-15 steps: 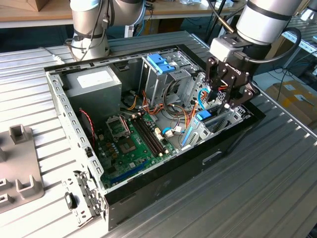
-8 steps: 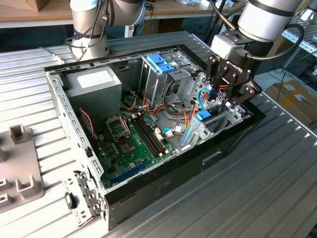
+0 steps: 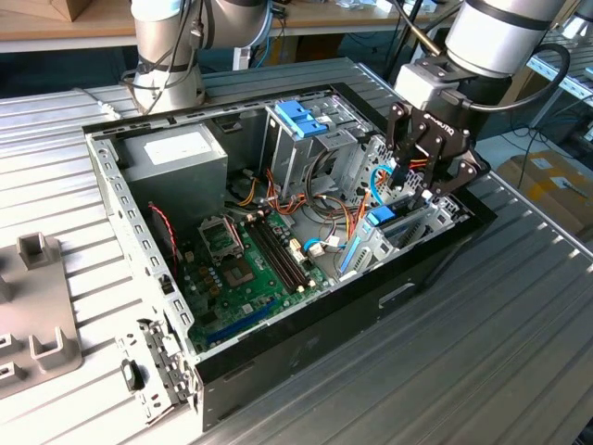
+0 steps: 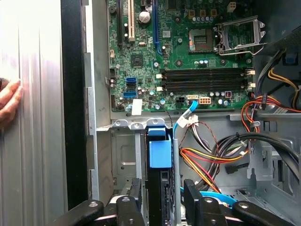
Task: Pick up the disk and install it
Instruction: 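Insert the first disk wire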
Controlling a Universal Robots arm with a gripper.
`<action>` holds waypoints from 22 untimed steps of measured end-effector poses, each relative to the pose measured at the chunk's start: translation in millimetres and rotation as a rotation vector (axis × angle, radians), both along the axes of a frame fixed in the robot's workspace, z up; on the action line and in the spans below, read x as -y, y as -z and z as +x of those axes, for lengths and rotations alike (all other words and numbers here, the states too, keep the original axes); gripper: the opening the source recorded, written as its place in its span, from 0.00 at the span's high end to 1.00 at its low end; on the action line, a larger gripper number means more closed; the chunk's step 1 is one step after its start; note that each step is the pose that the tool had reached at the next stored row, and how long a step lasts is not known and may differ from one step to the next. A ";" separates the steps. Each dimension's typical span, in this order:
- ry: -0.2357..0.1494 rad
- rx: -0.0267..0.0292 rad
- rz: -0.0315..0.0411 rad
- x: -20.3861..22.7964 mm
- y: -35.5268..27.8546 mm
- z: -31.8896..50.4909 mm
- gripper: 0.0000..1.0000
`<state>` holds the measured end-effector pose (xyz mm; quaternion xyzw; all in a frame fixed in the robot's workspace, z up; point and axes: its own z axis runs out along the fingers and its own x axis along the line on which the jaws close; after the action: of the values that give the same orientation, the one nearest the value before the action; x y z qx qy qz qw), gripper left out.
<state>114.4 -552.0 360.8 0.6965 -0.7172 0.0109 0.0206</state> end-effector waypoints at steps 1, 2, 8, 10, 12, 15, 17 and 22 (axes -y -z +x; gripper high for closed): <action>0.000 0.0000 0.0000 0.0 -0.1 0.0 0.51; 0.000 0.0000 0.0000 0.0 -0.1 0.0 0.51; 0.000 0.0000 -0.0001 0.0 -4.7 0.0 0.51; 0.000 0.0000 0.0001 0.0 -6.2 0.0 0.51; 0.000 0.0000 0.0001 -1.3 -6.3 0.0 0.51; 0.000 0.0000 0.0001 -5.0 -6.3 0.1 0.51; 0.000 0.0000 0.0000 -8.8 -6.4 0.2 0.51; -0.002 0.0000 0.0001 -12.7 -6.3 3.8 0.51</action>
<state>118.2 -539.3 367.2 0.6974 -0.7163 0.0109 0.0205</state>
